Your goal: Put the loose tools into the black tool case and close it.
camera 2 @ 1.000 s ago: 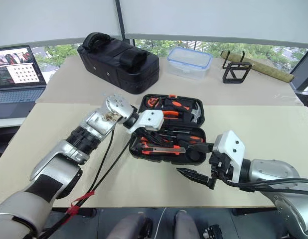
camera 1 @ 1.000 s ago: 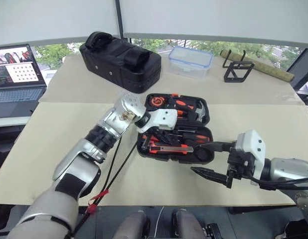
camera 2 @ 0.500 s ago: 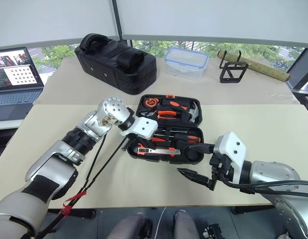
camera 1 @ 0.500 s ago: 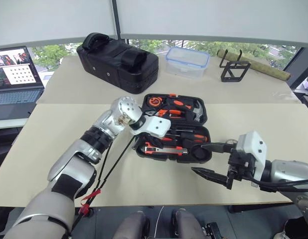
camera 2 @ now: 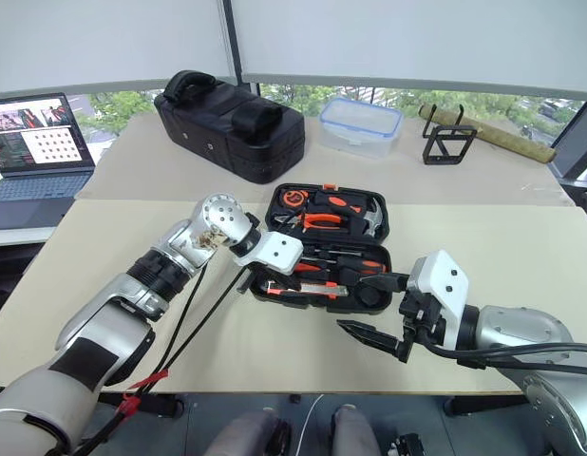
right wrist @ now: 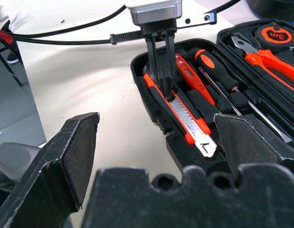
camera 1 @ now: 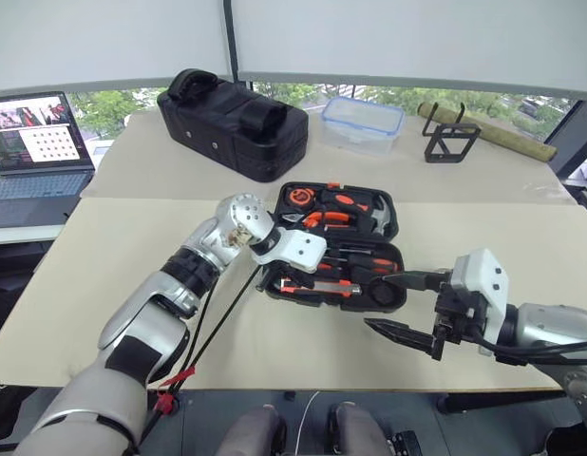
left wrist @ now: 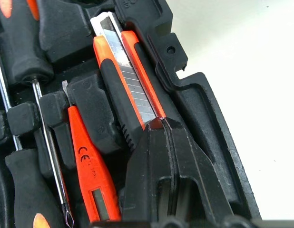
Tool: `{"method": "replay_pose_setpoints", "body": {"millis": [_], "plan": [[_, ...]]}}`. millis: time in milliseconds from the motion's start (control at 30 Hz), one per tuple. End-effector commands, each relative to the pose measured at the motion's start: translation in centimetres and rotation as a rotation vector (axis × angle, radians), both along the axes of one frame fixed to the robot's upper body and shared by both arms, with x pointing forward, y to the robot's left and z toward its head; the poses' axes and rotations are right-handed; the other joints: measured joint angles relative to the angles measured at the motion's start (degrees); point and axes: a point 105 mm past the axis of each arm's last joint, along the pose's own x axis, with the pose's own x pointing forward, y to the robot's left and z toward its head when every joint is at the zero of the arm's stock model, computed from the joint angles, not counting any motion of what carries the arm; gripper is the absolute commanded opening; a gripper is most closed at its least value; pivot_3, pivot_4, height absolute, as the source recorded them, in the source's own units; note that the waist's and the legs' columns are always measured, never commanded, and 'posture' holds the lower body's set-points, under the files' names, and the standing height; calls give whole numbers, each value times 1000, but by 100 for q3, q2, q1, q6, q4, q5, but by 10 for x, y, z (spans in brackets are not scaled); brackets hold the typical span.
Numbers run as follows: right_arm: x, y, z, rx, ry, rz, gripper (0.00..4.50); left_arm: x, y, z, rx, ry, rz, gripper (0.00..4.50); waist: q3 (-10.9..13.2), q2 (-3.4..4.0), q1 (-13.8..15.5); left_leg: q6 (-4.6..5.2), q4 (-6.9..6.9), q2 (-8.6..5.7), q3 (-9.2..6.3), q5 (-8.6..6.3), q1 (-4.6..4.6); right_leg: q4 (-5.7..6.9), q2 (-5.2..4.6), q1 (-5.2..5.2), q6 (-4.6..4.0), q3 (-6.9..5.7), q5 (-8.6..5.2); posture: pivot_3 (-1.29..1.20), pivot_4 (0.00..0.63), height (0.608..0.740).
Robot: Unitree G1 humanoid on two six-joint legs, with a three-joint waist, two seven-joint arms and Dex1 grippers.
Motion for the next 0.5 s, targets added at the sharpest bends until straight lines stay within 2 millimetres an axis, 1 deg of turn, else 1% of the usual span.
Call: {"method": "replay_pose_setpoints", "body": {"millis": [33,100,167,200,233,267,300,367,500], "plan": [[-3,-1,6,-17,-27,7,4500,13,22,-19,40,62,165,20,-2,0,2,1,0,0,0,-1,7,-1,0,8,1,0,0,0,150,722],[-3,-1,7,-19,-26,9,4500,10,16,2,-52,134,167,20,-1,-2,-10,1,0,0,0,-1,9,0,2,23,2,-2,0,0,150,722],[-2,-2,7,-20,-25,11,4500,3,10,24,-134,201,140,20,-1,-2,-26,0,0,0,0,0,-2,6,7,11,2,-5,0,0,150,722],[-2,-2,7,-21,-25,12,4500,1,7,36,-172,230,132,20,-1,-2,-39,-19,-1,-1,4,11,-28,13,10,-20,2,-8,0,0,150,722],[-2,-2,7,-21,-24,13,4500,-1,6,44,-196,248,129,20,-1,-2,-48,-46,1,-1,6,27,-57,17,12,-43,1,-10,1,0,150,722],[-1,-2,7,-21,-25,15,4500,-1,5,50,-207,247,127,20,-1,-2,-60,-48,2,-1,6,29,-74,20,12,-60,1,-10,1,0,150,722],[-1,-2,7,-21,-25,15,4500,0,4,53,-212,238,128,20,-1,-2,-65,-51,5,-2,6,31,-89,26,12,-78,0,-10,1,0,150,722],[0,-1,7,-19,-26,19,4500,3,4,52,-200,211,135,20,-1,-2,-62,-51,28,-8,6,31,-131,64,7,-130,1,-13,1,0,150,722],[1,0,6,-17,-25,18,4500,5,6,34,-147,157,129,20,-1,-3,-66,-51,36,-9,9,31,-141,53,0,-131,1,-8,0,0,150,722]]}}
